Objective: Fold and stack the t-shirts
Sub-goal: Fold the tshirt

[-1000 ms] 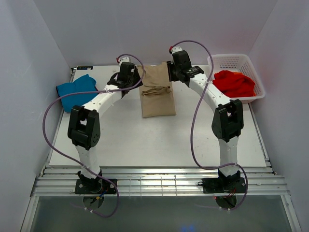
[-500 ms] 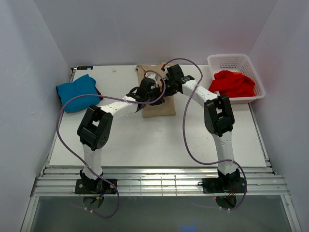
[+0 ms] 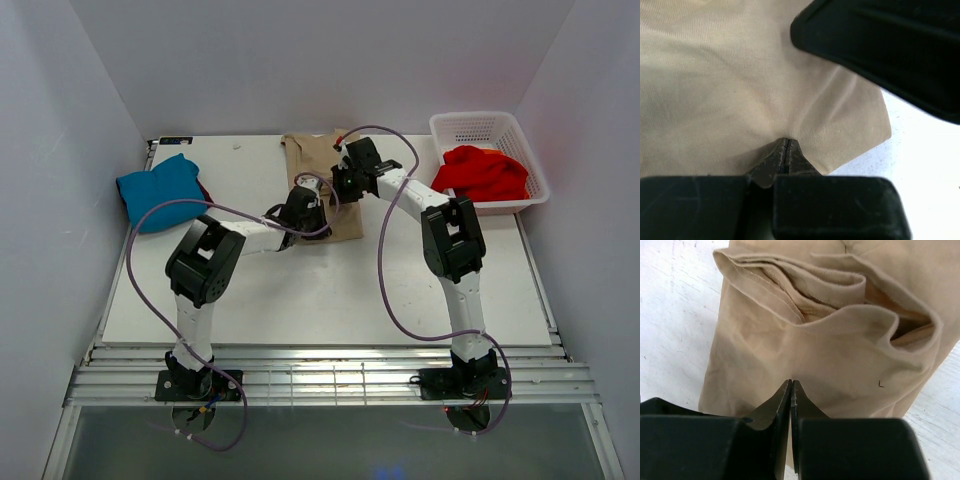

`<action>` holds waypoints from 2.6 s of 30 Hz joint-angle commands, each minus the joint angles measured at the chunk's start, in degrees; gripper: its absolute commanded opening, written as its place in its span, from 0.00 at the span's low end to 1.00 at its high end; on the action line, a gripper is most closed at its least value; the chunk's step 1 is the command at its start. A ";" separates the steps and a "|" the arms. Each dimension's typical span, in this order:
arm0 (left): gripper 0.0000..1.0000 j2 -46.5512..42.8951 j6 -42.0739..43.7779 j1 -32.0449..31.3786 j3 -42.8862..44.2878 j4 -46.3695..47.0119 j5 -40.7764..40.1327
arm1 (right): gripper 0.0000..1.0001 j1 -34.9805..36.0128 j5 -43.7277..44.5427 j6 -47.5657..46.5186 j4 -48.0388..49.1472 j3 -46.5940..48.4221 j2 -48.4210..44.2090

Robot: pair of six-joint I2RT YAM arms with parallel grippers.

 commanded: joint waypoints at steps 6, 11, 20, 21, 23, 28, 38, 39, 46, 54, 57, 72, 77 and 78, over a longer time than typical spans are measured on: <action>0.00 -1.92 0.90 -1.43 -6.40 1.62 -0.17 | 0.08 0.03 -2.47 1.71 3.24 -2.07 -1.75; 0.00 -6.83 -0.59 -4.16 -13.69 1.62 -0.17 | 0.08 0.03 -3.79 2.76 5.17 -4.09 -1.84; 0.00 -13.87 -4.29 -9.08 -25.57 1.62 -0.87 | 0.08 0.03 -5.81 5.84 11.05 -11.81 -3.68; 0.00 -15.18 -4.46 -10.05 -26.18 1.36 -0.87 | 0.08 0.03 -5.81 5.84 11.41 -12.26 -4.38; 0.00 -16.59 -5.08 -11.10 -28.12 0.39 -1.57 | 0.08 0.03 -5.81 5.84 11.76 -12.79 -5.61; 0.00 -23.00 -6.22 -14.27 -30.58 -3.46 -2.89 | 0.08 0.03 -5.02 4.79 10.71 -13.23 -9.48; 0.00 -38.20 -4.21 -17.52 -26.73 -15.33 -11.75 | 0.25 4.94 6.74 1.97 7.12 -32.55 -35.02; 0.15 -39.79 -3.16 -17.70 -24.72 -16.73 -15.16 | 0.32 5.73 8.84 2.15 6.15 -34.74 -37.06; 0.91 -44.47 -2.69 -17.35 -20.49 -31.30 -28.19 | 0.64 13.73 17.21 7.68 -1.59 -51.45 -47.45; 0.93 -45.16 -8.50 -17.00 -28.73 -30.11 -22.93 | 0.70 18.83 21.52 11.91 -2.22 -56.65 -46.40; 0.93 -46.39 -9.47 -16.74 -31.98 -28.09 -21.45 | 0.70 18.92 20.91 11.82 -0.63 -57.35 -44.82; 0.94 -53.51 -10.35 -14.27 -45.08 -10.34 -14.58 | 0.68 19.10 14.58 14.54 10.27 -61.22 -40.95; 0.94 -52.47 -10.62 -13.40 -46.58 -8.58 -13.80 | 0.68 19.19 14.66 14.19 10.27 -60.52 -40.69; 0.94 -51.85 -10.62 -13.31 -46.67 -7.70 -13.44 | 0.68 19.19 14.49 14.19 10.18 -60.43 -40.42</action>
